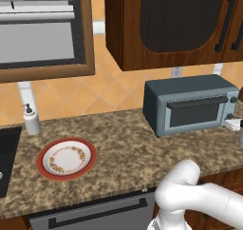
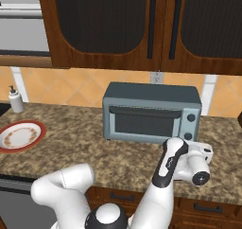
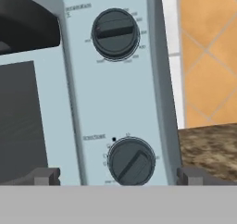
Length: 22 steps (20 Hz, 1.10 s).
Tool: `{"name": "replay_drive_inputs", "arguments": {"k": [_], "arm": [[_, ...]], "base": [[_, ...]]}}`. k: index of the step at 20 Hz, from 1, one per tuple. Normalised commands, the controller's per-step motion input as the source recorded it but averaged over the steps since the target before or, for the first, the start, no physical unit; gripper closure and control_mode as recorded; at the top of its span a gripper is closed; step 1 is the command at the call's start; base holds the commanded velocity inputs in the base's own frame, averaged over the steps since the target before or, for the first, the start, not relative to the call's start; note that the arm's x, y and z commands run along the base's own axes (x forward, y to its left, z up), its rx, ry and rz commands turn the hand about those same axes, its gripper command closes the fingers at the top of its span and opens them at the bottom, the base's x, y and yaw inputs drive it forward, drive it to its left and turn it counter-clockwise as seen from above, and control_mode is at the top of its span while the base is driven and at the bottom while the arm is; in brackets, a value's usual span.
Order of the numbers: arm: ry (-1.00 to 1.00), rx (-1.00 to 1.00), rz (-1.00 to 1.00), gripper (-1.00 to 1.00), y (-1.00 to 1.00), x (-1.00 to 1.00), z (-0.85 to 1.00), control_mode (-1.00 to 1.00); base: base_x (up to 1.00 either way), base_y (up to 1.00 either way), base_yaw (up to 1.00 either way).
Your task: Pick up the kebab skewer and baguette bread, and place them inside the toaster oven. Close the toaster oven door and start by setting the timer.
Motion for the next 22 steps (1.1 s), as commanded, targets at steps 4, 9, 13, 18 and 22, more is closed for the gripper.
{"name": "replay_drive_inputs", "arguments": {"k": [4,9,13,18,22], "arm": [[0.00,0.00,0.01,-1.00,0.00,0.20,-0.03,-1.00],[0.00,0.00,0.00,-1.00,0.00,0.20,-0.01,-1.00],[0.00,0.00,0.00,-1.00,0.00,0.02,-0.01,-1.00],[0.00,0.00,0.00,-1.00,0.00,0.00,-0.02,-1.00],[0.00,0.00,0.00,-1.00,0.00,0.00,0.00,-1.00]], "base": [[0.00,0.00,0.00],[0.00,0.00,0.00],[0.00,0.00,0.00],[0.00,0.00,0.00],[0.00,0.00,0.00]]}}
